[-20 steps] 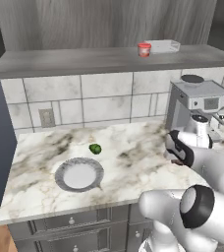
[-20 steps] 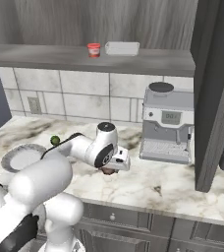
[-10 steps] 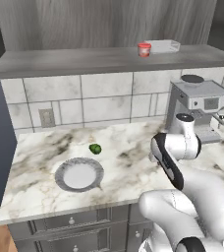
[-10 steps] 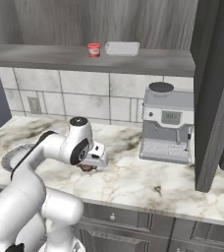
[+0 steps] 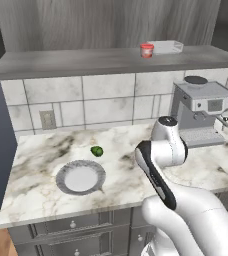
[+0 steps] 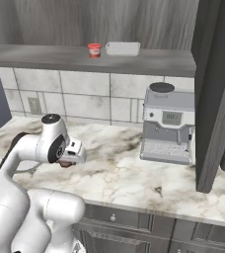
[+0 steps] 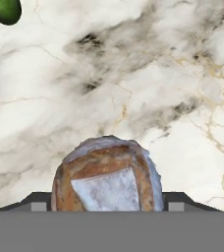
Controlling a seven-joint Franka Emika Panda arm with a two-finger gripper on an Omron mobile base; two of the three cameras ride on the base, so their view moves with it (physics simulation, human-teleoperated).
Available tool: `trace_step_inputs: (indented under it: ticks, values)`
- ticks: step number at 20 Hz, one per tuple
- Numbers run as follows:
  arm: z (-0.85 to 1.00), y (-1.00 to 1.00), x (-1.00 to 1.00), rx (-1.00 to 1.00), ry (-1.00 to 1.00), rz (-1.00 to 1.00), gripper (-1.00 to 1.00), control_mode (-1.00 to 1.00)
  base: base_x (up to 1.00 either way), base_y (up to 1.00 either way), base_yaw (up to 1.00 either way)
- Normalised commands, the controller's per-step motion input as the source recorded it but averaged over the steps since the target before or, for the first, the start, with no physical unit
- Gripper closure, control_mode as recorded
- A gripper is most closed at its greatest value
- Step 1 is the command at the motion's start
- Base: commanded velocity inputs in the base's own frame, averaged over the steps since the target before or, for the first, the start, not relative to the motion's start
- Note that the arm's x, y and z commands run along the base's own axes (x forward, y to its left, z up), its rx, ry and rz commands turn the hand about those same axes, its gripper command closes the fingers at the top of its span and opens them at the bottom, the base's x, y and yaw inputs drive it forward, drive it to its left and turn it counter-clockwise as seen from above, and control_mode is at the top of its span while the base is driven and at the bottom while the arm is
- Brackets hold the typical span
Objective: Pick the avocado and bread from the counter and place them on the plate. Then pick the jam from the cabinet and place it next to the plate. Lastly close the cabinet door.
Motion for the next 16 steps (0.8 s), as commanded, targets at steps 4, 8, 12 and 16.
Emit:
trace_step_inputs:
  ticks: [4,8,12,16]
  values:
    - [0.16,0.62,0.11,0.00,0.01,0.00,1.00,-1.00,0.00,0.00,0.00]
    - [0.08,0.55,0.23,0.00,0.01,0.00,1.00,-1.00,0.00,0.00,0.00]
    - [0.01,0.51,0.29,0.00,0.03,0.00,1.00,-1.00,0.00,0.00,0.00]
    - [0.02,0.53,0.29,0.00,0.08,0.00,1.00,-1.00,0.00,0.00,0.00]
